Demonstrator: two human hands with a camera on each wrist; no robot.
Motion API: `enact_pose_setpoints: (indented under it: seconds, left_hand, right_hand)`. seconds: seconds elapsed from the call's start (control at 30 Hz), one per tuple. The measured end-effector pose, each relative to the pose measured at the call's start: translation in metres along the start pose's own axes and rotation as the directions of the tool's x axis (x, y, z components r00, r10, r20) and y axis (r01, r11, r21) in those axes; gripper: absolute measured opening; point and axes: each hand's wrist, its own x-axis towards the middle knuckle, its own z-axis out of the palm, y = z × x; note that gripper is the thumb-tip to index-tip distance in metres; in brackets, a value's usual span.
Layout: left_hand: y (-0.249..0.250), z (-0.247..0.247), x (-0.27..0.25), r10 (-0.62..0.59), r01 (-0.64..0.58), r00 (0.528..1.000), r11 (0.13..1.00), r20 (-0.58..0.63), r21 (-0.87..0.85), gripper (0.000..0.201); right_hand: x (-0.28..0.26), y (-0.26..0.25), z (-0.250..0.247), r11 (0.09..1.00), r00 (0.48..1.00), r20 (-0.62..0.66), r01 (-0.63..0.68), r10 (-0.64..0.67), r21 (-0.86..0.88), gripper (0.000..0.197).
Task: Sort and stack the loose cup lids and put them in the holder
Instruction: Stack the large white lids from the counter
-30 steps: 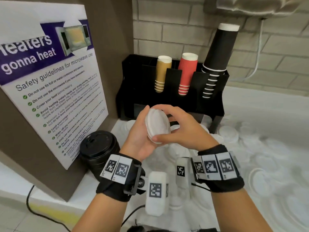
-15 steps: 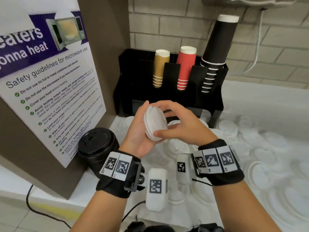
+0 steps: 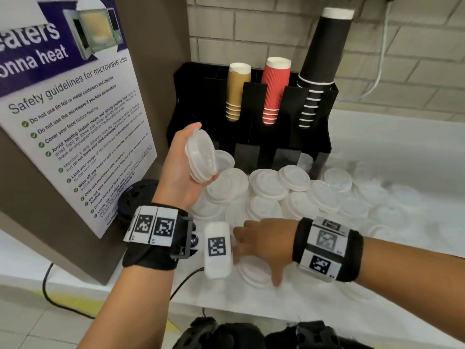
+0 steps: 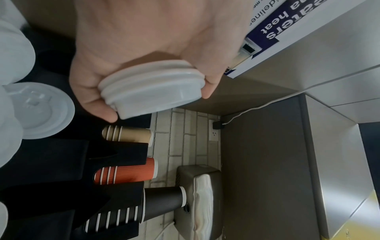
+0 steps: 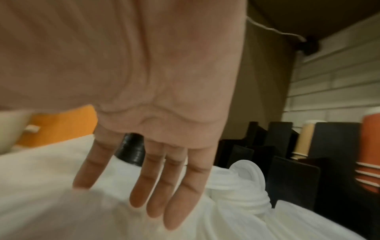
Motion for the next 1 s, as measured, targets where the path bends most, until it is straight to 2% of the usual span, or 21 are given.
enact_pose_setpoints:
  seconds: [0.1, 0.2, 0.27, 0.33, 0.4, 0.5, 0.53, 0.6, 0.67, 0.77, 1.0]
  left_hand:
    - [-0.001, -0.002, -0.005, 0.014, -0.014, 1.000, 1.000, 0.004, 0.027, 0.018]
    - [-0.004, -0.003, -0.007, 0.037, -0.038, 0.999, 0.998, 0.005, 0.058, 0.020]
    - [-0.005, -0.002, -0.008, 0.046, -0.045, 0.999, 0.997, -0.006, 0.065, 0.021]
    - [-0.007, -0.002, -0.009, 0.042, -0.041, 0.999, 0.996, -0.008, 0.083, 0.021]
    - [-0.010, 0.000, -0.012, 0.022, -0.025, 0.999, 0.993, 0.031, 0.113, 0.022]
    - [-0.021, 0.009, -0.018, -0.052, 0.034, 0.992, 0.988, 0.116, 0.151, 0.043]
    - [-0.026, 0.013, -0.019, -0.081, 0.061, 0.988, 0.986, 0.132, 0.153, 0.050]
    - [-0.033, 0.018, -0.020, -0.136, 0.108, 0.973, 0.983, 0.184, 0.151, 0.057]
    - [-0.039, 0.022, -0.021, -0.191, 0.162, 0.952, 0.977, 0.238, 0.136, 0.060]
    - [-0.042, 0.024, -0.020, -0.218, 0.197, 0.940, 0.975, 0.262, 0.105, 0.064]
    - [-0.045, 0.029, -0.024, -0.180, 0.181, 0.950, 0.983, 0.257, 0.021, 0.058]
  right_hand:
    - [0.000, -0.002, 0.009, 1.000, 1.000, -0.018, -0.017, 0.016, -0.021, 0.093]
    - [-0.004, 0.000, 0.011, 0.996, 0.996, -0.089, 0.002, 0.006, 0.087, 0.087]
    - [-0.013, 0.007, 0.006, 0.973, 0.980, -0.201, 0.046, 0.001, 0.228, 0.080]
    - [-0.028, 0.022, -0.004, 0.905, 0.934, -0.356, 0.113, 0.044, 0.410, 0.072]
    - [-0.047, 0.041, -0.015, 0.835, 0.834, -0.524, 0.156, 0.176, 0.528, 0.067]
    - [-0.068, 0.059, -0.030, 0.733, 0.598, -0.697, 0.251, 0.396, 0.632, 0.061]
    - [-0.070, 0.060, -0.032, 0.697, 0.543, -0.718, 0.302, 0.435, 0.650, 0.060]
    - [-0.070, 0.056, -0.034, 0.684, 0.488, -0.750, 0.354, 0.447, 0.638, 0.060]
    - [-0.066, 0.050, -0.033, 0.723, 0.485, -0.769, 0.336, 0.416, 0.604, 0.063]
    - [-0.061, 0.045, -0.030, 0.769, 0.513, -0.774, 0.296, 0.372, 0.566, 0.068]
    - [-0.054, 0.038, -0.029, 0.786, 0.463, -0.806, 0.308, 0.368, 0.536, 0.070]
